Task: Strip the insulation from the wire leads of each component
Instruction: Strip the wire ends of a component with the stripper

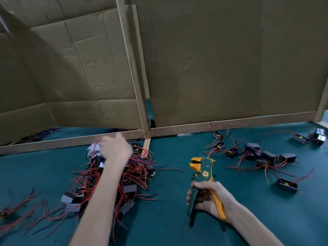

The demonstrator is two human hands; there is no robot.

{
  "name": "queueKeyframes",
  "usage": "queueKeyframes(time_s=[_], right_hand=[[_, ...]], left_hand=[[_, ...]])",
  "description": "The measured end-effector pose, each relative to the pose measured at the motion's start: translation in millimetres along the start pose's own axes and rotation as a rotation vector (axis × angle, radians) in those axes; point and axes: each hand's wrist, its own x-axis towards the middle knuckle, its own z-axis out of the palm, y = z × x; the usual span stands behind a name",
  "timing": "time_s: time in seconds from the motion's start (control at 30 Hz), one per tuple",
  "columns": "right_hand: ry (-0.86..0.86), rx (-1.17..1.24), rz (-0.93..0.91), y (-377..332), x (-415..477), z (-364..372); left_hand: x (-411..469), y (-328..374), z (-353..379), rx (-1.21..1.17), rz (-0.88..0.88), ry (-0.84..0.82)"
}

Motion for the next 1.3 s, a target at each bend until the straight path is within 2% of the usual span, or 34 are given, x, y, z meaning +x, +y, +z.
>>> queueKeyframes(time_s=[0.1,0.17,0.37,0.53,0.6,0.77,0.93,1.07,1.3], right_hand=[[-0.019,-0.016,-0.002,0,-1,-1],[-0.016,-0.018,-0.007,0,0,-1],[0.025,0.002,-0.02,0,0,-1],[0.027,0.022,-0.013,1,2,-1],[0.026,0.012,-0.017,1,3,-2],[0.014,0.004,-0.032,2,4,-4],[0.003,0.035,-0.065,3,4,-6],[-0.004,0.04,-0.108,1,2,-7],[0.084,0.049,-0.215,-4,1,-5]], left_hand=[[15,-28,5,0.115,-0.062,-0.171],[17,-34,7,0.045,0.005,-0.162],[11,-29,-2,-0.215,0.103,0.05],[12,-31,-9,-0.386,0.175,0.141],[11,-34,-11,-0.461,0.233,0.225],[2,-26,-31,-0.907,0.391,0.321],[-17,-6,-58,-1.488,0.481,0.127],[-32,11,-63,-1.625,0.53,-0.01],[-61,43,-7,-1.825,0.376,-0.425]])
